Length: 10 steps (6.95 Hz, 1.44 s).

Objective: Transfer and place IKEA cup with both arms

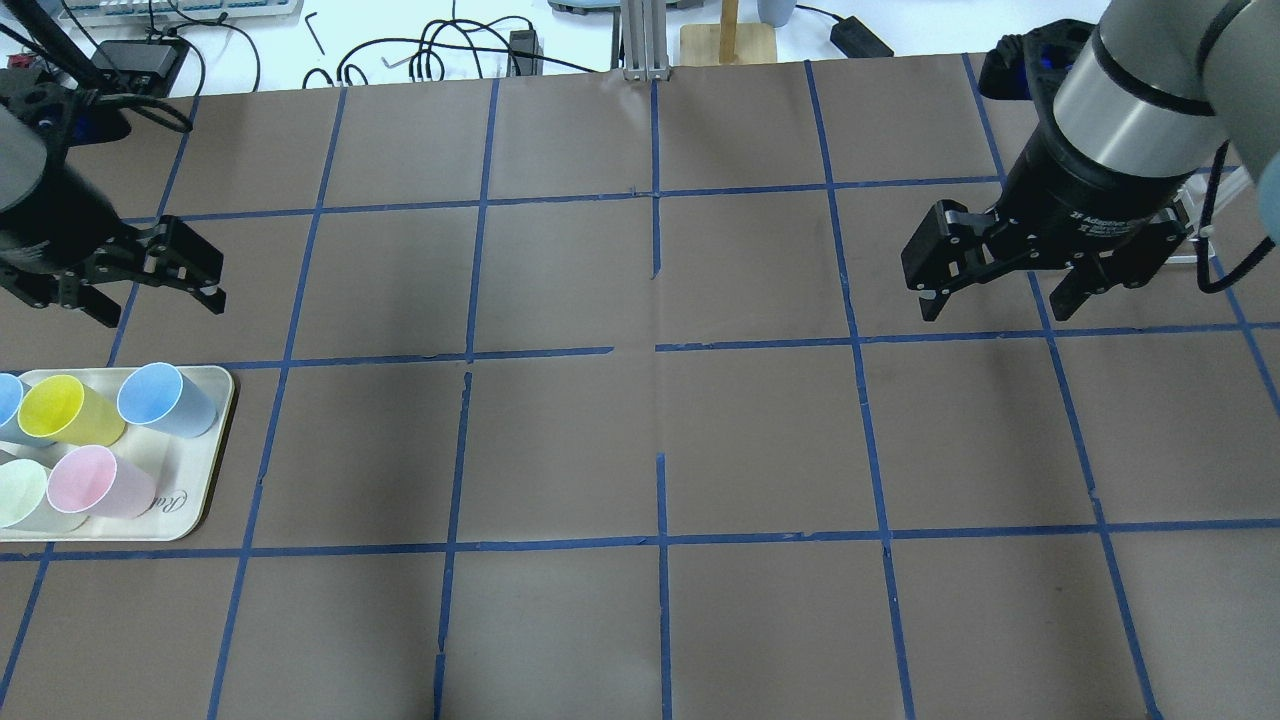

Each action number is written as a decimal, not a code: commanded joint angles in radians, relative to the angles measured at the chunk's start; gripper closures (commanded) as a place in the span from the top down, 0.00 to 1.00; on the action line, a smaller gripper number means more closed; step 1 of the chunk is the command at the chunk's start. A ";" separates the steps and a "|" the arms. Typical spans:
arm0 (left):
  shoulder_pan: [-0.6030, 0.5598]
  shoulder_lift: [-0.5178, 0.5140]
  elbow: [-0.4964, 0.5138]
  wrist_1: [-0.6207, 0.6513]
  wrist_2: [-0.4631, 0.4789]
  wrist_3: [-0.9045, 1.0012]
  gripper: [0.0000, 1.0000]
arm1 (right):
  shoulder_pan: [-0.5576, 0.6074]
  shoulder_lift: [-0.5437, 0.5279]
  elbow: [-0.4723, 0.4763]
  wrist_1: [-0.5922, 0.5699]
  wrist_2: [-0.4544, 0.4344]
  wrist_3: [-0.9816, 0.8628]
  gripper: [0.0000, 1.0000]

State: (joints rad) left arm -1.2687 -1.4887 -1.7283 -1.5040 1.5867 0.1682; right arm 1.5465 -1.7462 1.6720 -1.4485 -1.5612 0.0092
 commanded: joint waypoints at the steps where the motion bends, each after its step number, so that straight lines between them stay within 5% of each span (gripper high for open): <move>1: -0.168 -0.013 0.085 -0.040 -0.004 -0.268 1.00 | -0.002 -0.001 0.000 0.003 -0.008 -0.006 1.00; 3: -0.277 -0.001 0.124 -0.116 -0.001 -0.358 1.00 | -0.003 -0.001 -0.003 0.002 -0.046 -0.009 1.00; 8: -0.251 -0.134 0.275 -0.064 0.038 -0.236 1.00 | -0.002 -0.002 -0.009 0.003 -0.034 -0.011 1.00; 10: -0.262 -0.127 0.236 -0.053 0.009 -0.237 1.00 | -0.002 -0.001 -0.014 0.000 -0.023 -0.012 1.00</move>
State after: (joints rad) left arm -1.5273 -1.6178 -1.4774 -1.5601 1.6061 -0.0680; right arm 1.5447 -1.7475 1.6599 -1.4471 -1.5905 -0.0019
